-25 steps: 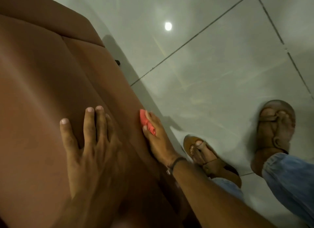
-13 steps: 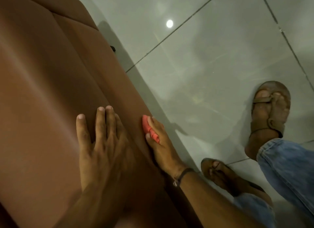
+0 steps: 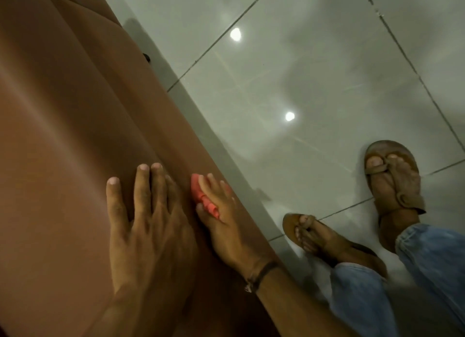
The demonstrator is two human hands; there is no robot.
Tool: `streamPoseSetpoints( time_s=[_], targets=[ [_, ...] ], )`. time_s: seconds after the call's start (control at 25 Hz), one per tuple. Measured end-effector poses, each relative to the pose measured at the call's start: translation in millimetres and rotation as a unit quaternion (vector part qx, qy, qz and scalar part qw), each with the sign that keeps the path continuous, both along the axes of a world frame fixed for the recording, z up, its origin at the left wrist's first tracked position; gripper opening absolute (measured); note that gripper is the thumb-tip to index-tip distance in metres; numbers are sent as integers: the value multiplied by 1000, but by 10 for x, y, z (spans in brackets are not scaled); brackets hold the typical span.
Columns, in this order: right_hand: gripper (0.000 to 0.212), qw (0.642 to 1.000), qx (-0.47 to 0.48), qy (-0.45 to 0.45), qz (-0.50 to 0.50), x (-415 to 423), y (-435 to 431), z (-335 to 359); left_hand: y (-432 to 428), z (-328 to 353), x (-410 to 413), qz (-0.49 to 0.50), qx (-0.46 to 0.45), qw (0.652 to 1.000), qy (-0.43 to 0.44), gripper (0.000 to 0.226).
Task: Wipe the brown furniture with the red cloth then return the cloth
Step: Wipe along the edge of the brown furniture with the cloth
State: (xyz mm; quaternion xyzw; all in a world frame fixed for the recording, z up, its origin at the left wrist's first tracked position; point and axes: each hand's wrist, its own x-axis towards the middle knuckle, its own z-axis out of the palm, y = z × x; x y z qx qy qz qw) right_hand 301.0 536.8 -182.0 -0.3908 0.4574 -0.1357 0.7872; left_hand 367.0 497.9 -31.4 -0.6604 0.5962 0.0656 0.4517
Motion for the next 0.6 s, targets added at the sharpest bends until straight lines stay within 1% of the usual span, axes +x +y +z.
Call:
streamPoseSetpoints(
  time_s=[0.08,0.12,0.2,0.28,0.32,0.4,0.44,0.48,0.52,0.6],
  targets=[
    [65,1000,-27,-11,2,158,-257,-84,92,-18,-108,1,-1,1000,11,70],
    [63,1000,-14,-11,-5,155,-326,-213,124,-23,-136,5,2,1000,11,71],
    [59,998,44,13,-32,-83,-159,-431,141,-37,-135,15,6,1000,15,70],
    [58,992,113,39,-46,-481,256,-325,160,-49,-147,27,1,999,24,69],
    [59,992,115,38,-43,-595,396,-196,170,-56,-172,34,-4,999,27,68],
    [61,997,73,18,11,-587,404,-8,182,-65,-208,48,-17,998,35,70],
    [61,998,58,1,18,-503,354,-27,191,-70,-204,41,-21,998,35,70],
    [61,998,65,-7,12,-477,306,-100,195,-79,-188,30,-23,999,33,68],
    [63,996,92,5,-11,-520,312,-172,197,-75,-161,23,-19,999,30,68],
    [73,984,163,59,-47,-781,620,-231,203,-63,-124,23,-4,999,31,68]
  ],
)
